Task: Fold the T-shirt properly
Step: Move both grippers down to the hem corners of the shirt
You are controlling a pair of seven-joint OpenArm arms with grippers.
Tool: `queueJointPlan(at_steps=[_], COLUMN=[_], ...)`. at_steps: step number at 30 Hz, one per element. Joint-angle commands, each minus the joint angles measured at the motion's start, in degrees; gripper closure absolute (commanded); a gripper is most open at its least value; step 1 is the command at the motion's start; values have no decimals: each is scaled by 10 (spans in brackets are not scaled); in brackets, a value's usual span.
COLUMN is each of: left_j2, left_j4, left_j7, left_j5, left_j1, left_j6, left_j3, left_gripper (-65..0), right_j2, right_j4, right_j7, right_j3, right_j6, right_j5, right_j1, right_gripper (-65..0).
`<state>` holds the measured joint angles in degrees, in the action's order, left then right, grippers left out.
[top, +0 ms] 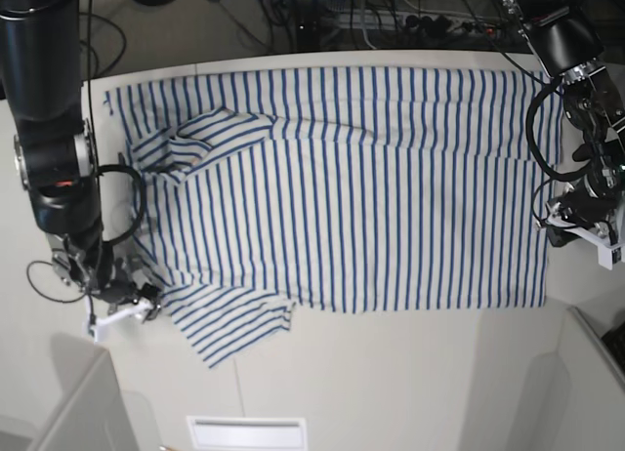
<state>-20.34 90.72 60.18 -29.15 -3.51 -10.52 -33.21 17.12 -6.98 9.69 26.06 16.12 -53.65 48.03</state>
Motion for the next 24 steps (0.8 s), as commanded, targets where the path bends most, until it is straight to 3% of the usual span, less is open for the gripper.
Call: queueJointPlan(at_steps=[1, 5, 12, 17, 24], left_j2=[-13, -13, -14, -14, -14], left_j4=[8, 12, 12, 12, 11], left_j7=[-12, -12, -12, -12, -12], left_j5=[-3, -4, -2, -1, -1], left_j1=[-8, -4, -1, -1, -1], left_j6=[-2, -2, -2, -2, -2], left_j3=[-4, -4, -5, -5, -4], left_gripper=[-239, -239, -239, -239, -239], right_j2=[-2, -18, -33, -30, -21], right_j4=[-5, -4, -2, -2, -2], right_j7=[-15, -18, -20, -45, -45], right_j3=[5, 13, 59, 63, 64], right_j6=[17, 34, 28, -11, -15], right_j5=[-4, -4, -5, -5, -5], right_j1=[21, 19, 18, 12, 9], right_gripper=[-359, -359, -357, -357, -357])
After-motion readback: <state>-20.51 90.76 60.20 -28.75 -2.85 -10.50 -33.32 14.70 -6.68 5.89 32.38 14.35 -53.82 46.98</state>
